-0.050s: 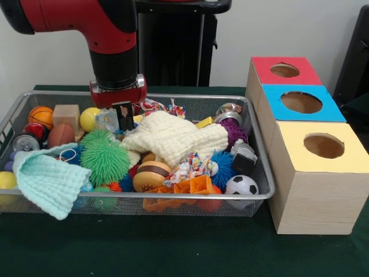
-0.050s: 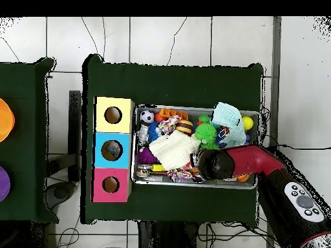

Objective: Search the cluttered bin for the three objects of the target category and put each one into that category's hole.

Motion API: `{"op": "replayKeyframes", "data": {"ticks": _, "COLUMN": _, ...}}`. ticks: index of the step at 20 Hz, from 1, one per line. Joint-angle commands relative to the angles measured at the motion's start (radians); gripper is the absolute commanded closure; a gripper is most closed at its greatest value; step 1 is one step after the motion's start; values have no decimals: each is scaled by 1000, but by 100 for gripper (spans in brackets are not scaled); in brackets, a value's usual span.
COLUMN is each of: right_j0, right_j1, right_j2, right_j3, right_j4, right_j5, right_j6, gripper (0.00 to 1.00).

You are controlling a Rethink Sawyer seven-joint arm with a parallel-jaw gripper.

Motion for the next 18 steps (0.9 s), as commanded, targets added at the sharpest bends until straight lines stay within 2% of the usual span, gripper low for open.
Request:
{"op": "replayKeyframes", "data": {"ticks": 1, "right_j0": 4, "right_j1": 30, "right_j2": -22, "right_j3": -91, "right_j4": -48, "right_j5": 44, "right_j6": -138, "gripper": 100}}
{"op": "replayKeyframes", "data": {"ticks": 3, "right_j0": -4, "right_j1": 30, "right_j2": -15, "right_j3": -87, "right_j4": -48, "right_j5": 41, "right_j6": -150, "gripper": 100}}
{"op": "replayKeyframes", "data": {"ticks": 4, "right_j0": -8, "right_j1": 30, "right_j2": -12, "right_j3": -84, "right_j4": -47, "right_j5": 39, "right_j6": -156, "gripper": 0}}
{"op": "replayKeyframes", "data": {"ticks": 15, "right_j0": -2, "right_j1": 31, "right_j2": -33, "right_j3": -84, "right_j4": -54, "right_j5": 21, "right_j6": -121, "gripper": 0}}
{"op": "replayKeyframes", "data": {"ticks": 18, "right_j0": -3, "right_j1": 48, "right_j2": -37, "right_j3": -92, "right_j4": -64, "right_j5": 25, "right_j6": -139, "gripper": 0}}
